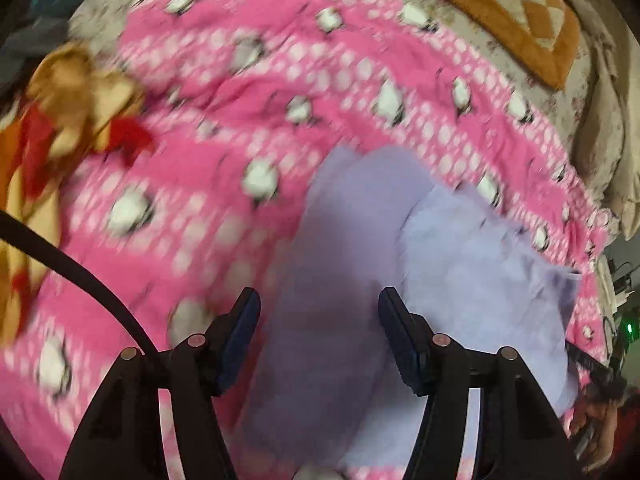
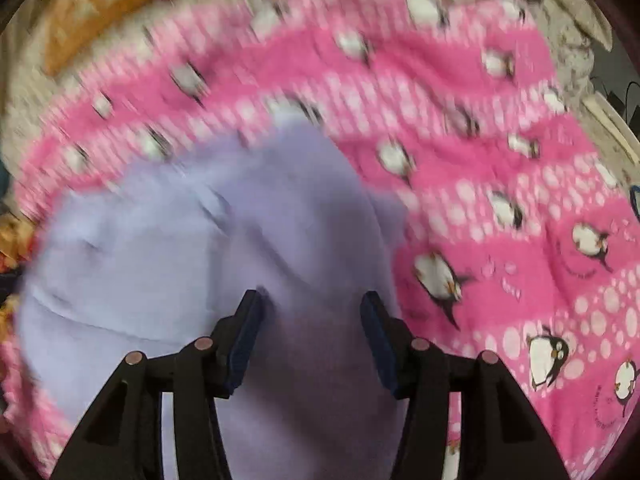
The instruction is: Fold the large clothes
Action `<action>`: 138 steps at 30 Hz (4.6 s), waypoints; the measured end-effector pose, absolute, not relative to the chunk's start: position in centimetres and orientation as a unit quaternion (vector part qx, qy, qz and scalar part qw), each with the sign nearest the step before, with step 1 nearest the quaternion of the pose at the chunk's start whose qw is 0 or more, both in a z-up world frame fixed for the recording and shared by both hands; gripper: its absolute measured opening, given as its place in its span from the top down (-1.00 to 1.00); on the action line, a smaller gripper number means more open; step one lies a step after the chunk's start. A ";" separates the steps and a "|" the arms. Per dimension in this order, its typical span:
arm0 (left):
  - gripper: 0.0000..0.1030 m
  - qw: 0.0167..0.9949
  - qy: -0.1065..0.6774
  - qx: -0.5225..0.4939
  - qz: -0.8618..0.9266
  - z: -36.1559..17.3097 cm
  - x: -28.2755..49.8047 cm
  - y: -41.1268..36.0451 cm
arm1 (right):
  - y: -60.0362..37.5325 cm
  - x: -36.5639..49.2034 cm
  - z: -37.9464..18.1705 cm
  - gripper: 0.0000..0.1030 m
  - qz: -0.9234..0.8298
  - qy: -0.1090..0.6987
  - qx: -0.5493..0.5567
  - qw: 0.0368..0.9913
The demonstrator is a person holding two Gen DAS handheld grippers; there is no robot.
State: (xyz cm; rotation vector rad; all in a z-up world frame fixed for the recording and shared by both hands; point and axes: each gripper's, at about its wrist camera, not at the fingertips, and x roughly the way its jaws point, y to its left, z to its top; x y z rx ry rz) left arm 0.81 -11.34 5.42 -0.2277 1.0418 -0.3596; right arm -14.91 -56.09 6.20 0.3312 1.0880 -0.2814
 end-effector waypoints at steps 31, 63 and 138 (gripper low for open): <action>0.35 0.849 0.477 -0.135 -0.180 3.2 -1.7 -9.8 | -37.3 -9.5 9.0 -0.08 -0.023 0.494 0.094 0.864; 0.30 0.844 0.453 -0.191 -0.213 3.8 -1.9 -9.1 | -40.5 -19.2 11.5 -0.34 -0.061 0.518 0.150 0.840; -0.04 0.841 0.456 -0.168 -0.240 2.4 0.4 -11.0 | -40.3 -14.8 8.7 -0.36 0.030 0.439 0.192 0.877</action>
